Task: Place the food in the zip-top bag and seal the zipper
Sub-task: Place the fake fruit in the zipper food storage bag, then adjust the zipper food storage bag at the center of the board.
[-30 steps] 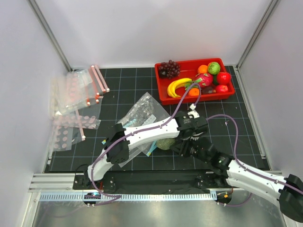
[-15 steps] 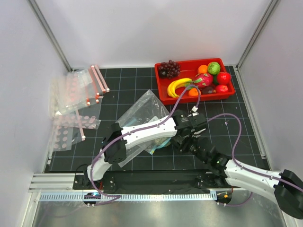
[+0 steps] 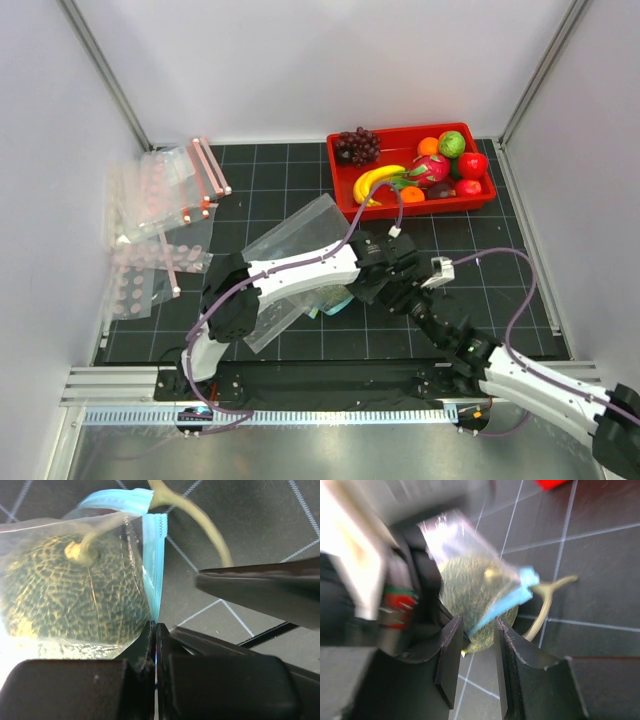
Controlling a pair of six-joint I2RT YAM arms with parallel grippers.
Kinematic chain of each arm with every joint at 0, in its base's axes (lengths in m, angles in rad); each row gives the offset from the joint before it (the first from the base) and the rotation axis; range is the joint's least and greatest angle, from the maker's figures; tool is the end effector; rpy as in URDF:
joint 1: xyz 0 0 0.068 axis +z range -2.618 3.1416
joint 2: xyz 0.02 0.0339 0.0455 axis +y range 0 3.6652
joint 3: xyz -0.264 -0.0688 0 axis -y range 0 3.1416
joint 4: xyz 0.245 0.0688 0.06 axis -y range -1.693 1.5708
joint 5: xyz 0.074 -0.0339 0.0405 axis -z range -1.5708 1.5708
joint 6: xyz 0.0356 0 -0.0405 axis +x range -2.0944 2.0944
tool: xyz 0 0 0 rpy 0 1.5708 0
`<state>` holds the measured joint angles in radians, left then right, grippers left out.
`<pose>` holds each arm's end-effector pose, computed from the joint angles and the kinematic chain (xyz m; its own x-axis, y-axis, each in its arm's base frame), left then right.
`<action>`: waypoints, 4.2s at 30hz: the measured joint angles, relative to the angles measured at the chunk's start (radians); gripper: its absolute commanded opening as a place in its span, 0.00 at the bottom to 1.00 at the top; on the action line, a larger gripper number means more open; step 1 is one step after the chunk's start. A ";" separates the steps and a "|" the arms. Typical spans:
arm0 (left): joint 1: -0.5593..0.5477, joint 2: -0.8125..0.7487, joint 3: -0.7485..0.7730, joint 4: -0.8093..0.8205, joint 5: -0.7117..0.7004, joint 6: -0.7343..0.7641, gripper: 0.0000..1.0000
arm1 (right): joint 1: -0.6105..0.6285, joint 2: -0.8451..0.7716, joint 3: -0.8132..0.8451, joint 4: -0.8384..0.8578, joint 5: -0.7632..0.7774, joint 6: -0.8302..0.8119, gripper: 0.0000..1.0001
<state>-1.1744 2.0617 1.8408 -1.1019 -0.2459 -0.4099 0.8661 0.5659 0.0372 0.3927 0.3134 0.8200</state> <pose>0.1714 -0.3871 0.2460 -0.6906 0.6490 -0.3192 0.6503 0.7504 0.1186 0.1028 0.1040 0.1687 -0.4451 0.5502 -0.7065 -0.2952 0.6547 0.6959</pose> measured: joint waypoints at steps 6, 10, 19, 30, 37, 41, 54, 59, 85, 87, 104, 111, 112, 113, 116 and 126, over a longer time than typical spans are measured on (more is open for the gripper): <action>-0.002 0.000 -0.076 0.100 0.021 -0.001 0.00 | -0.002 -0.453 -0.004 -0.406 0.105 0.052 0.39; -0.002 0.010 -0.112 0.176 0.022 0.000 0.00 | -0.001 -0.478 0.023 -0.550 0.151 0.082 0.40; -0.004 0.037 -0.254 0.343 -0.005 -0.025 0.00 | 0.002 -0.470 0.163 -0.861 0.270 0.115 0.48; -0.006 0.043 -0.284 0.420 -0.023 -0.032 0.11 | 0.002 -0.405 0.561 -1.093 0.420 0.068 0.58; -0.019 0.002 -0.339 0.455 -0.025 -0.031 0.39 | 0.002 -0.306 0.719 -1.063 0.500 -0.053 0.63; -0.055 -0.034 -0.352 0.455 -0.062 -0.026 0.46 | 0.002 -0.317 0.710 -1.007 0.523 -0.118 0.73; -0.171 -0.261 -0.380 0.459 -0.131 -0.001 0.71 | 0.002 -0.373 0.634 -0.868 0.566 -0.285 0.89; -0.193 -0.513 -0.500 0.463 -0.192 -0.011 0.74 | 0.002 -0.316 0.639 -0.795 0.545 -0.319 0.98; -0.036 -1.305 -1.175 0.432 -0.426 -0.332 0.94 | -0.435 0.276 0.369 -0.306 -0.473 -0.298 0.99; 0.062 -1.299 -1.194 0.471 -0.353 -0.297 0.94 | -0.439 0.358 0.360 -0.237 -0.552 -0.287 0.99; 0.255 -1.052 -1.334 0.902 0.065 -0.192 0.91 | -0.443 0.634 0.320 0.048 -0.733 -0.266 0.93; 0.255 -1.041 -1.397 1.008 0.081 -0.231 0.87 | -0.443 0.648 0.318 0.055 -0.734 -0.248 0.80; 0.255 -1.010 -1.397 1.032 0.080 -0.238 0.87 | -0.443 0.650 0.317 0.055 -0.733 -0.245 0.75; 0.255 -0.975 -1.397 1.053 0.079 -0.243 0.86 | -0.443 0.653 0.317 0.055 -0.731 -0.243 0.74; 0.255 -0.898 -1.397 1.083 0.072 -0.257 0.85 | -0.441 0.672 0.317 0.056 -0.726 -0.237 0.70; 0.254 -0.731 -1.392 1.268 0.002 -0.289 0.66 | -0.367 0.812 0.351 0.041 -0.691 -0.234 0.51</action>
<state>-0.9199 1.3312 0.4488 0.1665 -0.2436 -0.6987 0.4995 1.3781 0.3885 0.4339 -0.3779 0.5861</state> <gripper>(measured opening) 0.725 0.545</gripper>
